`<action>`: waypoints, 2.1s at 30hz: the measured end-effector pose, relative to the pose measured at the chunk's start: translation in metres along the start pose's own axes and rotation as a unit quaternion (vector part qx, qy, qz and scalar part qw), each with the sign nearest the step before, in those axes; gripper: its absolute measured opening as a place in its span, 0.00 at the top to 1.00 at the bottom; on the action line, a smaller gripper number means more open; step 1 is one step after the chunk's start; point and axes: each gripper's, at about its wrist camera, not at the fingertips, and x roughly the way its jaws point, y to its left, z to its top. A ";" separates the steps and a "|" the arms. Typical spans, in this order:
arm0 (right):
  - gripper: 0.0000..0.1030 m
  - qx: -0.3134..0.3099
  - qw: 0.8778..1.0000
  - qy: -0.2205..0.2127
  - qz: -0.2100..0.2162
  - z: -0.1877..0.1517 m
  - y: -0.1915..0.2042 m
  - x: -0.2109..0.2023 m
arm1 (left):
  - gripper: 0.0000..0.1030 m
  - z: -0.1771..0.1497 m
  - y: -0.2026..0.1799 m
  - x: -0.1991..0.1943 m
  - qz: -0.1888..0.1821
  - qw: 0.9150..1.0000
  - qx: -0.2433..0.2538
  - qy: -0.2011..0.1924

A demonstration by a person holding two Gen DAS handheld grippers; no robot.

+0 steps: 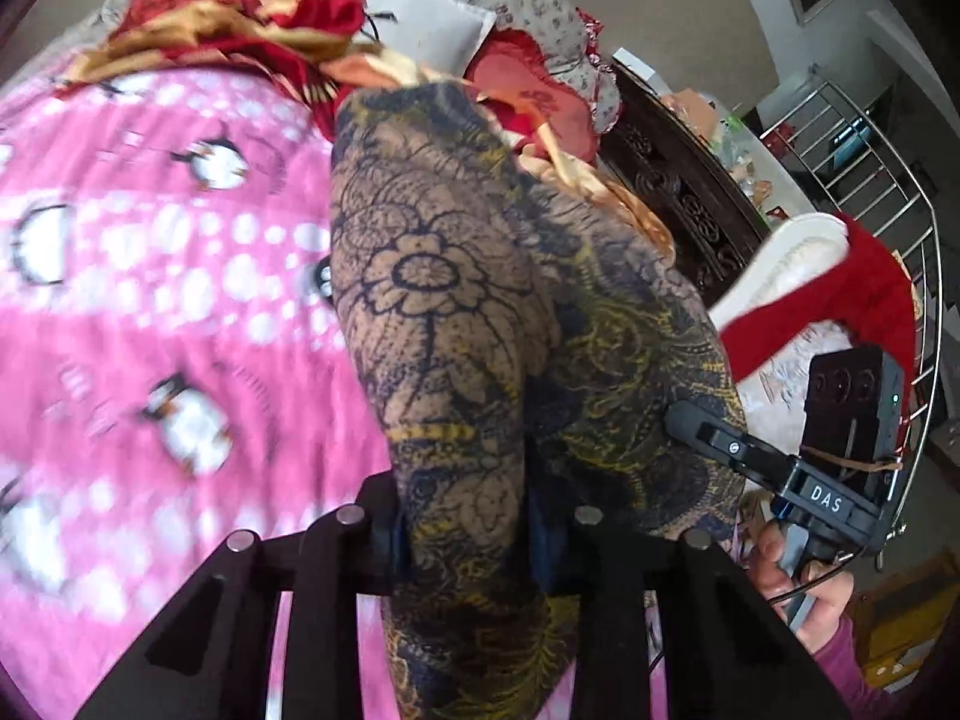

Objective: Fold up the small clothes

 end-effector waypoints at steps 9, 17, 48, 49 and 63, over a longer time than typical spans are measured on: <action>0.74 -0.014 0.996 0.085 0.022 -0.097 0.062 0.006 | 0.65 -0.107 0.032 -0.066 0.089 0.994 0.005 0.061; 0.66 -0.060 0.994 0.048 -0.076 -0.108 0.093 -0.034 | 0.34 -0.121 0.025 -0.095 0.172 0.985 0.013 -0.015; 0.60 -0.119 0.981 0.011 -0.150 -0.146 0.165 -0.044 | 0.18 -0.125 -0.016 -0.117 0.275 0.955 0.058 -0.090; 0.59 -0.119 0.981 0.007 -0.151 -0.146 0.169 -0.046 | 0.18 -0.126 -0.019 -0.119 0.278 0.954 0.063 -0.093; 0.58 -0.111 0.973 0.007 -0.204 -0.143 0.173 -0.032 | 0.18 -0.127 -0.023 -0.140 0.274 0.953 0.051 -0.120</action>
